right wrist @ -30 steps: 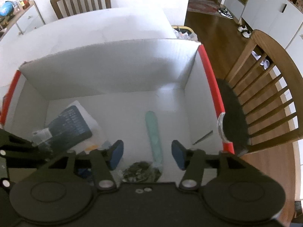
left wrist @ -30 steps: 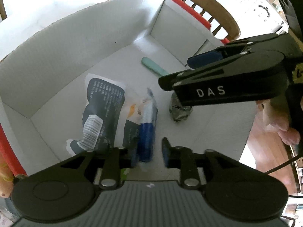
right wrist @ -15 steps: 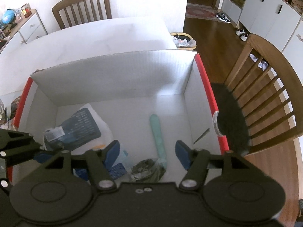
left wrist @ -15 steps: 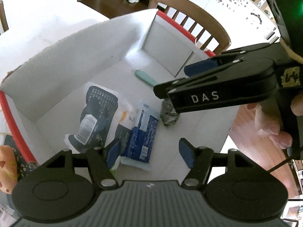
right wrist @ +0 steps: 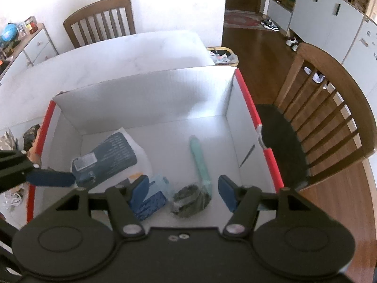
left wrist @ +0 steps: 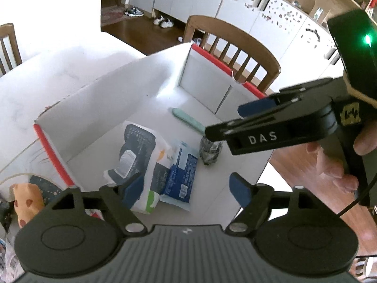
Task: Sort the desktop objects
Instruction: 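Open left tool to release the blue package while right tool releases the green stick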
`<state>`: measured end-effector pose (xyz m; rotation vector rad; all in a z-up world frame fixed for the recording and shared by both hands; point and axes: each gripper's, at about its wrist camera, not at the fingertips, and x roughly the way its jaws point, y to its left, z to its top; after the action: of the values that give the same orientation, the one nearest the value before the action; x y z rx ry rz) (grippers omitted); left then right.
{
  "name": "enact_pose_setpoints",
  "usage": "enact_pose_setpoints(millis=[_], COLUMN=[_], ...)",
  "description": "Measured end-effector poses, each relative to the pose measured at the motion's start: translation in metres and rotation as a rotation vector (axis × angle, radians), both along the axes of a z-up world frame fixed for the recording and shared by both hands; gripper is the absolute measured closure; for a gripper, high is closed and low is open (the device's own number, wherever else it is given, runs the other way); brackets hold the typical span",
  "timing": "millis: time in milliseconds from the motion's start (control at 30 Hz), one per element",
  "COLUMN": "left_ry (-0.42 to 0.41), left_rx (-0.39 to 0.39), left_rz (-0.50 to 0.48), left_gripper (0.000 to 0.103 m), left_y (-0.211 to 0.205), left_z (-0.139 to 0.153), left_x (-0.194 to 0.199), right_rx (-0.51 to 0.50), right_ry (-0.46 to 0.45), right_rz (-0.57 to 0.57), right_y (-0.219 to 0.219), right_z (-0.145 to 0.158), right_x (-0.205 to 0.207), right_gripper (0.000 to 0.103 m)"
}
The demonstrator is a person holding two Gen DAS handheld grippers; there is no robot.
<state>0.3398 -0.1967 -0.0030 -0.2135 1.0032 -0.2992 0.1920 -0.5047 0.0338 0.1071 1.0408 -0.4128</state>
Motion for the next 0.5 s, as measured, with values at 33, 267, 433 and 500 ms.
enact_pose_setpoints(millis=[33, 267, 433, 500], left_ry=[-0.006, -0.051, -0.084, -0.098], left_rx=[-0.002, 0.000, 0.002, -0.004], left_rz=[0.005, 0.010, 0.011, 0.013], left_gripper=[0.016, 0.000, 0.000, 0.000], left_y=[0.001, 0.007, 0.014, 0.018], left_z=[0.001, 0.010, 0.014, 0.015], left_x=[-0.002, -0.019, -0.030, -0.035], right_rx=[0.000, 0.001, 0.000, -0.003], right_ry=[-0.005, -0.040, -0.063, -0.067], right_rz=[-0.001, -0.022, -0.027, -0.030], right_y=[-0.001, 0.012, 0.025, 0.030], right_z=[0.001, 0.009, 0.012, 0.014], right_x=[-0.002, -0.014, -0.019, -0.021], right_gripper=[0.038, 0.038, 0.038, 0.038])
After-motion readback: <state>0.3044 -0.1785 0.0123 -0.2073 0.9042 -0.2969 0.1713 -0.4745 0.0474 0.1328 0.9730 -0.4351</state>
